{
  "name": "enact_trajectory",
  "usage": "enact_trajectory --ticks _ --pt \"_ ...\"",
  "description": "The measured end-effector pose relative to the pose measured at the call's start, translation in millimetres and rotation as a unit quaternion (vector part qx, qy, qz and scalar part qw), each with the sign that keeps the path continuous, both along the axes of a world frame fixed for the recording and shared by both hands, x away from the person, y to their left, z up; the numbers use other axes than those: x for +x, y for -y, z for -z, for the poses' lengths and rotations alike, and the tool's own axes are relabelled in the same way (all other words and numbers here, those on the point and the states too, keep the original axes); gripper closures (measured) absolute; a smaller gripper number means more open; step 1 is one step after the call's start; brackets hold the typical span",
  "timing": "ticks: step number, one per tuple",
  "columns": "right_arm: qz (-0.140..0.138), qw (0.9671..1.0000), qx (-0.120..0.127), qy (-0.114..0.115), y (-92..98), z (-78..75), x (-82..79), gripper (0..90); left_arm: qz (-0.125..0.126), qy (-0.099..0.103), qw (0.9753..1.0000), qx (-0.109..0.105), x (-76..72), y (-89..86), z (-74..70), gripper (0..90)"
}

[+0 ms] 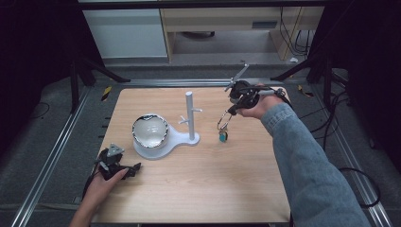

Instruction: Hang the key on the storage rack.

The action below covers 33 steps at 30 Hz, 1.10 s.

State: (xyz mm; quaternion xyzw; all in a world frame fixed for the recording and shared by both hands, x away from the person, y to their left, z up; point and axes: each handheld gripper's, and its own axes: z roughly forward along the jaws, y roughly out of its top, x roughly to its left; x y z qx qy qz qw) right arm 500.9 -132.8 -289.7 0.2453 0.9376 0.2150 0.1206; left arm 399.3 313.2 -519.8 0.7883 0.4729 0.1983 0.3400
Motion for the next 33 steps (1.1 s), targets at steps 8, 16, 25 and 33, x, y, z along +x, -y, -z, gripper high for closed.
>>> enact_trajectory --ticks 8,16,25,33 --pt "-0.008 0.9999 0.000 0.012 -4.7 -16.1 -1.3 88.7 0.001 0.000 1.0000 0.001 0.0 -0.1 -0.1 0.0" --pt "-0.011 0.9998 0.004 0.016 -7.2 -23.3 -0.9 88.7 0.000 0.000 1.0000 0.000 0.0 0.1 0.0 0.0" --pt "-0.014 0.9997 0.001 0.021 -12.5 -30.9 -2.3 88.7 0.001 0.000 1.0000 0.001 0.0 -0.1 -0.1 0.0" --pt "-0.021 0.9993 0.003 0.030 -19.9 -46.1 -4.1 88.8 0.001 -0.001 1.0000 0.002 0.0 -0.2 -0.2 0.0"
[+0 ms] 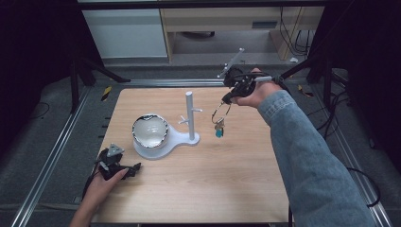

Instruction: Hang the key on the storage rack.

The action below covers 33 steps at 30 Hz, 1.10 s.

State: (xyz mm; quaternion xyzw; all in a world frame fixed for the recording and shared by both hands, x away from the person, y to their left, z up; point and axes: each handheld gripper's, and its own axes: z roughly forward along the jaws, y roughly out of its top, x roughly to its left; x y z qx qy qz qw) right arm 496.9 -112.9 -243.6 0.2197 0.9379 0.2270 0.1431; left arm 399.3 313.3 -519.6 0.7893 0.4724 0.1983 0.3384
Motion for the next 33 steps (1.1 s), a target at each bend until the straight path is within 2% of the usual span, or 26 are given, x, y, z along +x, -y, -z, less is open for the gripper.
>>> enact_trajectory --ticks 13,33 --pt "-0.009 0.9999 -0.001 0.010 -9.5 -16.8 -5.1 88.8 0.000 0.000 1.0000 0.000 0.0 0.0 0.0 0.0" --pt "-0.028 0.9996 -0.007 0.005 -36.2 -17.2 -2.6 88.8 0.000 0.000 1.0000 0.000 0.0 0.0 0.0 0.0"
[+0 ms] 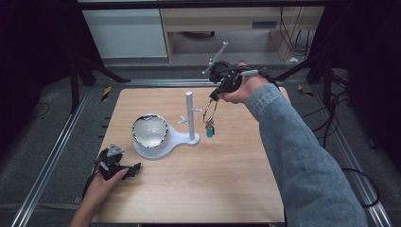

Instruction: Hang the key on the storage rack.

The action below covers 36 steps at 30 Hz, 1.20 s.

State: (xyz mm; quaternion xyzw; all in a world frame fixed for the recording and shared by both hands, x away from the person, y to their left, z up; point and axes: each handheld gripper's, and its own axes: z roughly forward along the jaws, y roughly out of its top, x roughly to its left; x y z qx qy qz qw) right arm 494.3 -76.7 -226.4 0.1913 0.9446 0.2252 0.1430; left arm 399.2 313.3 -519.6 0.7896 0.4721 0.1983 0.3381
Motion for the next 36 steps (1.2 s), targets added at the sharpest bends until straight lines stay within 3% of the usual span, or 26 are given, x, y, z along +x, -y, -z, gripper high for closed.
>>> enact_trajectory --ticks 10,36 --pt "-0.007 1.0000 0.001 -0.002 -9.7 -2.2 -0.4 88.8 0.000 0.000 1.0000 0.000 0.0 0.0 0.0 0.0" --pt "-0.014 0.9997 0.000 -0.019 -32.7 16.9 18.0 88.8 0.000 0.000 1.0000 0.000 0.0 0.0 0.0 0.0"
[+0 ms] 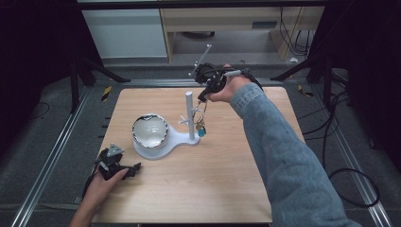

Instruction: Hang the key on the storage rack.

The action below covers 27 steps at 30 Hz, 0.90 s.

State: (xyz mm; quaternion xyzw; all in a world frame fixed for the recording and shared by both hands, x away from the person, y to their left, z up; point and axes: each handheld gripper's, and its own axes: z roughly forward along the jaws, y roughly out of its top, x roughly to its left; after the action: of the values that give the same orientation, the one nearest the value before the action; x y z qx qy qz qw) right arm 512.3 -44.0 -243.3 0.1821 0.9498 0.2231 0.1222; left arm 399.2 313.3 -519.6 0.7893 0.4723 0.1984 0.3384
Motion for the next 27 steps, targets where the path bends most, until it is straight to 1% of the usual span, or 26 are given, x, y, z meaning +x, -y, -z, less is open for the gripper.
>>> enact_trajectory --ticks 5,8,10,17,27 --pt "0.003 1.0000 -0.003 -0.006 -1.9 4.2 2.4 88.8 0.000 -0.001 1.0000 0.001 -0.1 0.0 -0.2 0.0" --pt "-0.001 1.0000 -0.003 -0.006 -2.6 6.7 4.1 88.8 0.000 0.000 1.0000 0.000 -0.1 0.0 0.0 0.0" --pt "0.003 0.9999 -0.004 -0.009 -2.6 7.9 4.4 88.7 0.000 0.000 1.0000 0.000 -0.1 0.0 0.0 0.0" --pt "0.001 0.9999 0.001 -0.011 -0.3 12.4 6.7 88.7 0.000 0.000 1.0000 0.000 -0.1 0.0 0.0 0.0" --pt "0.005 0.9998 0.008 -0.016 1.1 18.3 8.7 88.7 0.000 0.000 1.0000 0.000 -0.1 0.0 0.0 0.0"
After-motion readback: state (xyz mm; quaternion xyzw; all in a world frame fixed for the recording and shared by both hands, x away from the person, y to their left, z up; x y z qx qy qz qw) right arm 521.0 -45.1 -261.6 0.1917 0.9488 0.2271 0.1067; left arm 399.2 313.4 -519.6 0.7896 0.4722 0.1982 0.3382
